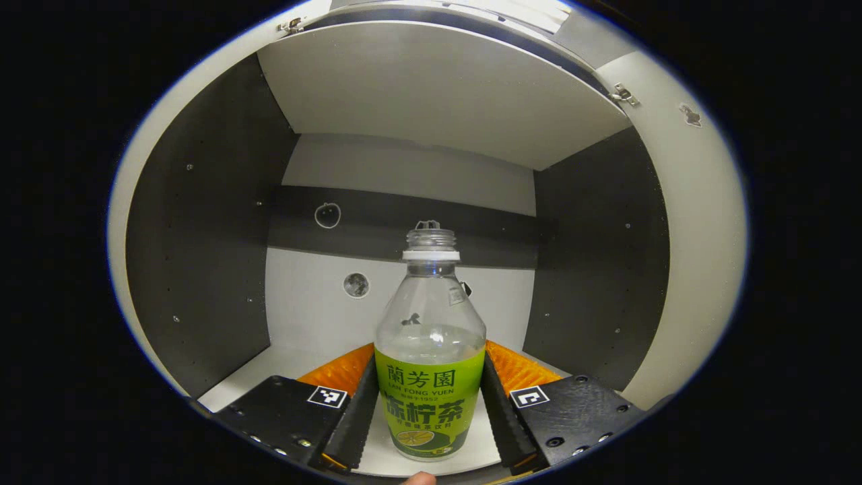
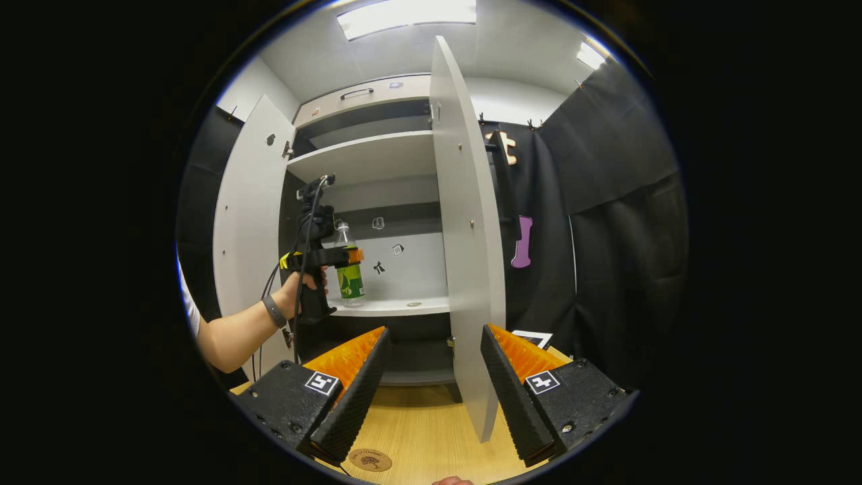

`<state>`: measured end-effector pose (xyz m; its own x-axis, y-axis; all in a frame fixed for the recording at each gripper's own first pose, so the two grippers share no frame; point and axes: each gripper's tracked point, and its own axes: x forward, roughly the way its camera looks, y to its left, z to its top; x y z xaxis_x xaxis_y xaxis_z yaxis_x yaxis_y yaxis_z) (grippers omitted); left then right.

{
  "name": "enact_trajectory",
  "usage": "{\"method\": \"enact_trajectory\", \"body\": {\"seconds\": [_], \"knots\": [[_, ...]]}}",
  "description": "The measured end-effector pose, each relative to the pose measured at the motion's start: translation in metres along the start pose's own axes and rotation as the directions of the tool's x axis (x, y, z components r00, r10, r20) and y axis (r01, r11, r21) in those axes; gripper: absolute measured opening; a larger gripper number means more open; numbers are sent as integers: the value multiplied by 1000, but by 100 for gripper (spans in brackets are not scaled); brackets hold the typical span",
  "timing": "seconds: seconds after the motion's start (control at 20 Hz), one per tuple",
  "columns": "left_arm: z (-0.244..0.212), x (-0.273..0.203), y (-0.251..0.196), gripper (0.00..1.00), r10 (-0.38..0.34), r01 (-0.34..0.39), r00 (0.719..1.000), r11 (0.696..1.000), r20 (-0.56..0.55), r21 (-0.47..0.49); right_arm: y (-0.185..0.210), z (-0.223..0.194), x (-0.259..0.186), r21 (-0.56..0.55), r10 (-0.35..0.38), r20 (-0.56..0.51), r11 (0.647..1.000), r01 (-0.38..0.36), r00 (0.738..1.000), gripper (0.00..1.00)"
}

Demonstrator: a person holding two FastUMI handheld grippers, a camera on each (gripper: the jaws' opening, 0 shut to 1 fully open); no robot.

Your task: Grasp the bottle in the cabinet with the left hand and place it on the coaster, then close the right door with the right hand and the left door with the left hand.

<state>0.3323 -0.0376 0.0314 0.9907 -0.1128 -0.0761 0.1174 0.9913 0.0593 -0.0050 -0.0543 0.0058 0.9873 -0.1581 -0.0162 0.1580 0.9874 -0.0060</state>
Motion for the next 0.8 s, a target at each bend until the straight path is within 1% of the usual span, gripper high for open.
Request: {"method": "enact_trajectory", "body": {"seconds": [0.05,0.1,0.2,0.3,0.4,0.5,0.65,0.7,0.75,0.8], "knots": [[2,-9,0,69,-2,2,1000,1000,-3,4,2,0,0,-2,6,-1,1000,-6,1000,83],[6,-20,-3,72,-7,7,1000,1000,6,6,4,1,0,-4,12,0,1000,-12,1000,83],[14,-43,-9,72,-29,28,999,1000,32,10,8,2,0,-9,23,2,1000,-23,1000,83],[11,-68,-20,72,-69,69,997,997,30,29,13,4,0,-16,35,6,999,-35,999,83],[-1,-94,-33,72,-111,110,994,993,10,37,17,9,0,-22,48,17,999,-47,999,83],[-22,-117,-44,72,-140,141,990,990,-9,27,23,12,-1,-22,64,21,998,-64,998,83],[-61,-150,-53,72,-150,150,989,989,-10,10,28,17,-2,-26,79,24,997,-79,997,83],[-78,-160,-57,76,-153,153,988,988,-8,3,28,18,-2,-33,78,22,996,-77,997,83],[-96,-170,-59,69,-146,146,989,989,-13,-10,30,20,-3,-41,81,23,996,-80,996,83],[-114,-180,-61,72,-141,140,990,990,-20,-24,30,24,-3,-49,80,29,996,-78,996,83]]}}
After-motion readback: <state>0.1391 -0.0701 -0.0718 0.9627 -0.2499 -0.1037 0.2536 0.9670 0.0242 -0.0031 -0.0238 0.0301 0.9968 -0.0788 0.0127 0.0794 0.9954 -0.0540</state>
